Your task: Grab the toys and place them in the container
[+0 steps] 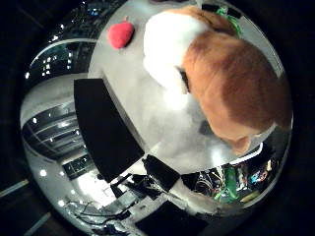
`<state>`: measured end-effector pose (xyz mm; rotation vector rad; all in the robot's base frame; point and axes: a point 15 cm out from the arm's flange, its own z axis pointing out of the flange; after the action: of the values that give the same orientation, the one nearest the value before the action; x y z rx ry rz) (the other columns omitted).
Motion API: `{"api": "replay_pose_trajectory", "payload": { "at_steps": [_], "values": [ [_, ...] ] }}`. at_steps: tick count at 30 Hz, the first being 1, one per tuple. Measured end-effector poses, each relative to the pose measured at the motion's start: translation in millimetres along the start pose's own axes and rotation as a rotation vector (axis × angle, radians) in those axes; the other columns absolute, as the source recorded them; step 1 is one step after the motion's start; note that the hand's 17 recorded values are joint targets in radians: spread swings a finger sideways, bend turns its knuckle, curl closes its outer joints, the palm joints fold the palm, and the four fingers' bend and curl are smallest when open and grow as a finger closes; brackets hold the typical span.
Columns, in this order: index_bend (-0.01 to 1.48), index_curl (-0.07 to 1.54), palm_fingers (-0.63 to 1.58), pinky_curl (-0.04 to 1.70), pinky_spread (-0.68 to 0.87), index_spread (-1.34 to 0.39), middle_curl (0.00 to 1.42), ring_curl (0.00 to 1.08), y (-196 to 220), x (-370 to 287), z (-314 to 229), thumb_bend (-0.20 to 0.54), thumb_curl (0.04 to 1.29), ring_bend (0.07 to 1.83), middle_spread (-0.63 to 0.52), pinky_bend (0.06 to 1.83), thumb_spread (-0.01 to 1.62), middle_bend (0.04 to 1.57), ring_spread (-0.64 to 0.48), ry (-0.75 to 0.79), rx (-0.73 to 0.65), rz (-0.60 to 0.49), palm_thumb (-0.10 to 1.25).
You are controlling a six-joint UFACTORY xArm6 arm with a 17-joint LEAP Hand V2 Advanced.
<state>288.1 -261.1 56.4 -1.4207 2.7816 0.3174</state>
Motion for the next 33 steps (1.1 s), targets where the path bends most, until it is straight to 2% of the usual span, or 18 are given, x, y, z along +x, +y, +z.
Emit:
{"api": "replay_pose_trajectory", "payload": {
  "at_steps": [5,8,9,11,12,14,16,17,18,19,20,21,22,25,29,33],
  "values": [
    [0.16,0.29,0.36,0.29,0.39,-0.09,0.34,0.23,-17,2,7,-0.017,0.31,0.52,0.14,0.45,0.97,0.37,0.17,0.01,-0.019,-0.005,0.49],
    [0.15,0.27,0.53,0.27,0.23,-0.15,0.36,0.27,-21,4,6,-0.015,0.32,0.69,0.04,0.46,0.97,0.45,0.02,0.019,-0.018,-0.012,0.57],
    [0.15,0.27,0.54,0.27,0.21,-0.15,0.37,0.28,-21,5,6,-0.014,0.32,0.71,0.03,0.46,0.97,0.46,0.01,0.021,-0.019,-0.013,0.58],
    [0.14,0.26,0.83,0.28,-0.02,-0.23,0.39,0.32,-22,5,6,-0.003,0.34,0.87,-0.07,0.62,0.97,0.52,-0.13,0.022,-0.02,-0.014,0.68],
    [0.15,0.27,0.85,0.32,-0.14,-0.26,0.41,0.35,-23,5,5,-0.01,0.35,0.91,-0.11,0.71,0.96,0.55,-0.18,0.023,-0.017,-0.016,0.71],
    [0.2,0.27,1.11,0.35,-0.31,-0.33,0.44,0.37,-23,7,4,0.011,0.37,0.95,-0.18,0.83,0.94,0.62,-0.23,0.031,-0.018,-0.023,0.8],
    [0.26,0.33,1.18,0.39,-0.43,-0.4,0.49,0.41,-22,10,4,-0.011,0.38,1.0,-0.24,0.9,0.92,0.69,-0.27,0.042,-0.02,-0.031,0.85],
    [0.33,0.37,1.3,0.4,-0.44,-0.42,0.52,0.43,-22,11,4,-0.015,0.39,1.01,-0.24,0.92,0.91,0.75,-0.27,0.045,-0.021,-0.033,0.86],
    [0.36,0.38,1.28,0.41,-0.45,-0.43,0.53,0.43,-22,11,4,-0.016,0.39,1.03,-0.25,0.93,0.91,0.78,-0.27,0.05,-0.022,-0.037,0.87],
    [0.48,0.44,1.34,0.43,-0.44,-0.44,0.56,0.45,-22,12,3,-0.019,0.4,1.03,-0.24,0.97,0.9,0.86,-0.27,0.055,-0.023,-0.043,0.89],
    [0.56,0.49,1.34,0.45,-0.44,-0.44,0.58,0.46,-21,13,3,-0.02,0.4,1.07,-0.23,1.0,0.89,0.92,-0.27,0.06,-0.024,-0.047,0.9],
    [0.59,0.5,1.35,0.46,-0.43,-0.43,0.59,0.47,-21,15,3,-0.021,0.4,1.08,-0.23,1.02,0.89,0.93,-0.27,0.064,-0.023,-0.05,0.9],
    [0.69,0.56,1.36,0.49,-0.4,-0.42,0.61,0.49,-22,15,0,-0.024,0.4,1.12,-0.22,1.07,0.88,1.0,-0.25,0.067,-0.019,-0.052,0.9],
    [0.91,0.68,1.27,0.58,-0.32,-0.36,0.66,0.54,-23,17,-6,-0.02,0.42,1.23,-0.18,1.21,0.87,1.14,-0.23,0.071,-0.005,-0.051,0.93],
    [1.04,0.76,1.19,0.67,-0.26,-0.3,0.69,0.6,-30,19,-35,-0.008,0.47,1.32,-0.15,1.3,0.87,1.25,-0.21,0.081,0.057,-0.049,1.01],
    [1.08,0.78,1.17,0.73,-0.22,-0.27,0.69,0.62,-19,16,-64,-0.007,0.51,1.38,-0.13,1.32,0.87,1.29,-0.2,0.08,0.065,-0.049,1.06]
  ]
}}
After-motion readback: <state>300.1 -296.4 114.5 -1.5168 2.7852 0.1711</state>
